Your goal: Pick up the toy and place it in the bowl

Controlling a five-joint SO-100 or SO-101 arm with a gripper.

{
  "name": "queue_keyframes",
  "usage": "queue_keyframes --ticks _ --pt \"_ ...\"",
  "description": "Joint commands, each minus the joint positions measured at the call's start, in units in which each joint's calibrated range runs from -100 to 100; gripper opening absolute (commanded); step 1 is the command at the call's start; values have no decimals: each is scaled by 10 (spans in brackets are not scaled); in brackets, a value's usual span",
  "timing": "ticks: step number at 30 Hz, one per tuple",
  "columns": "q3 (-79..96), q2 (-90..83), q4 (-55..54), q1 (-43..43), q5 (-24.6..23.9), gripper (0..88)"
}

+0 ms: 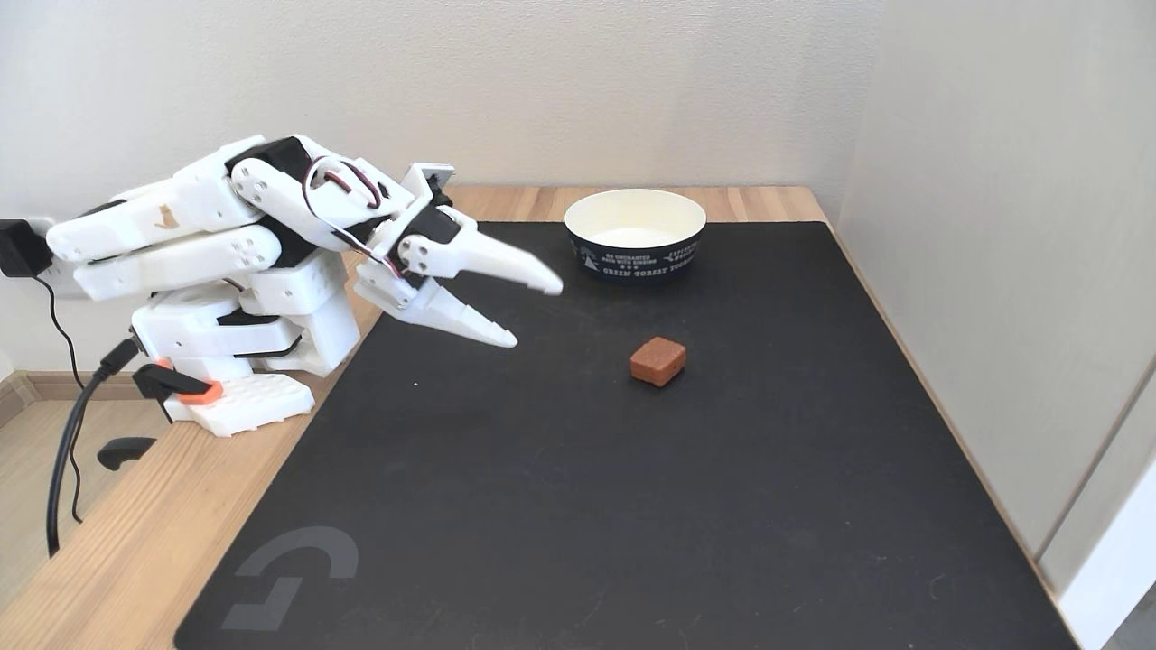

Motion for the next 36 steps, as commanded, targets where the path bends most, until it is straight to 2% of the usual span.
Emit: queue_keyframes --ticks 1,14,19,21,28,36 --pt "4 -7 -3 -19 4 527" --pt "-3 -3 4 -23 -2 528" --pt "-111 22 81 0 -1 531" --pt "-190 98 106 27 4 532" --pt "-355 389 110 32 5 531" --pt "-674 773 132 -32 63 529"
